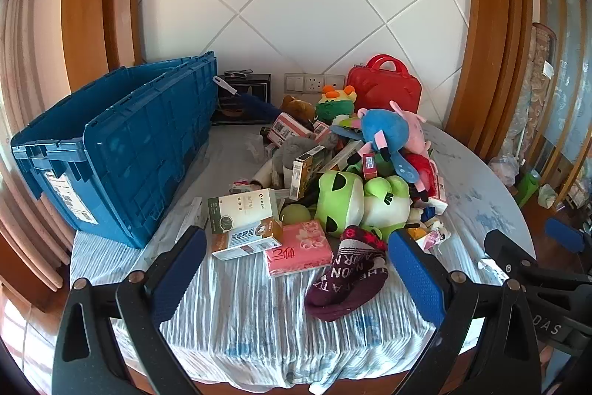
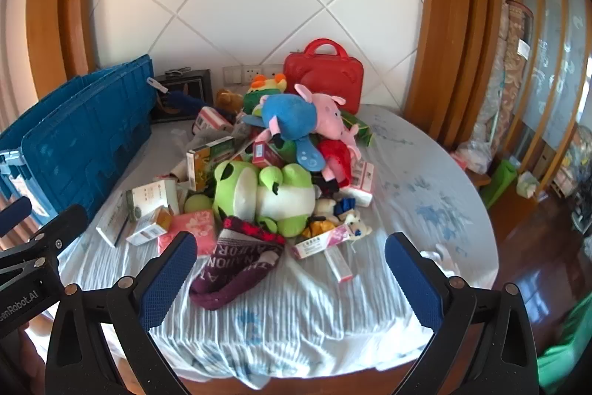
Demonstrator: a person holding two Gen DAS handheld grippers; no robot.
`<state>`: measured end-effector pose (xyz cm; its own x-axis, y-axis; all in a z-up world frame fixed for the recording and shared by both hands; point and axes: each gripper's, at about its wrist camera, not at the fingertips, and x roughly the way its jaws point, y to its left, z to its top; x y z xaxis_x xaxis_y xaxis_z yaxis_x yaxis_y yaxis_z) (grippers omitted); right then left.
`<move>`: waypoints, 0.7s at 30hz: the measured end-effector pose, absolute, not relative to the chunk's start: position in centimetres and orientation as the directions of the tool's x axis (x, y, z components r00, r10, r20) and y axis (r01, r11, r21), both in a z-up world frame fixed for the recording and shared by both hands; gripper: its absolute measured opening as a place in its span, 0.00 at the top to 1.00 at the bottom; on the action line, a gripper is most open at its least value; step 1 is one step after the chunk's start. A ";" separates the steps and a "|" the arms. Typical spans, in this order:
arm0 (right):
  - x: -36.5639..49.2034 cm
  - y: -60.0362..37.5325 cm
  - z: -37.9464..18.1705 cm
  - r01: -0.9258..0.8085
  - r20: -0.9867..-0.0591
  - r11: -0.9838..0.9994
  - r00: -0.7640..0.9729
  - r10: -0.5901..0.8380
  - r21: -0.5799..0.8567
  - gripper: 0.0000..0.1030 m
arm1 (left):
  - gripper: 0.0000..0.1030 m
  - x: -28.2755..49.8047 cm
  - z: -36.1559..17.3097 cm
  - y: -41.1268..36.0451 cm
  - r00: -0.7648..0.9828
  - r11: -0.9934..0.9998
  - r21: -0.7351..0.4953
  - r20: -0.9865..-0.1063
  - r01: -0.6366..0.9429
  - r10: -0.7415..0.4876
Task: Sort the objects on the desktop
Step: 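Move both grippers toward the pile of items on the table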
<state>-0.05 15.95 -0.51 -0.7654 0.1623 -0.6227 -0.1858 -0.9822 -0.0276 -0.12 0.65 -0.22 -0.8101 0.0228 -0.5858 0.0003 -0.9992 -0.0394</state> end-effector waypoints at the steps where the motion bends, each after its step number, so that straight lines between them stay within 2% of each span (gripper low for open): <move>1: -0.1 15.9 -0.6 -0.186 -0.623 -0.982 -0.765 0.163 -0.029 0.00 | 0.03 -0.2 -0.3 0.7 -0.810 -0.999 -0.040 -0.586 -0.001 0.024; 21: -1.0 15.0 -0.6 -0.210 -0.627 -0.975 -0.751 0.206 -0.068 0.00 | 0.03 -1.2 -1.0 -0.1 -0.811 -0.999 -0.035 -0.583 -0.041 0.054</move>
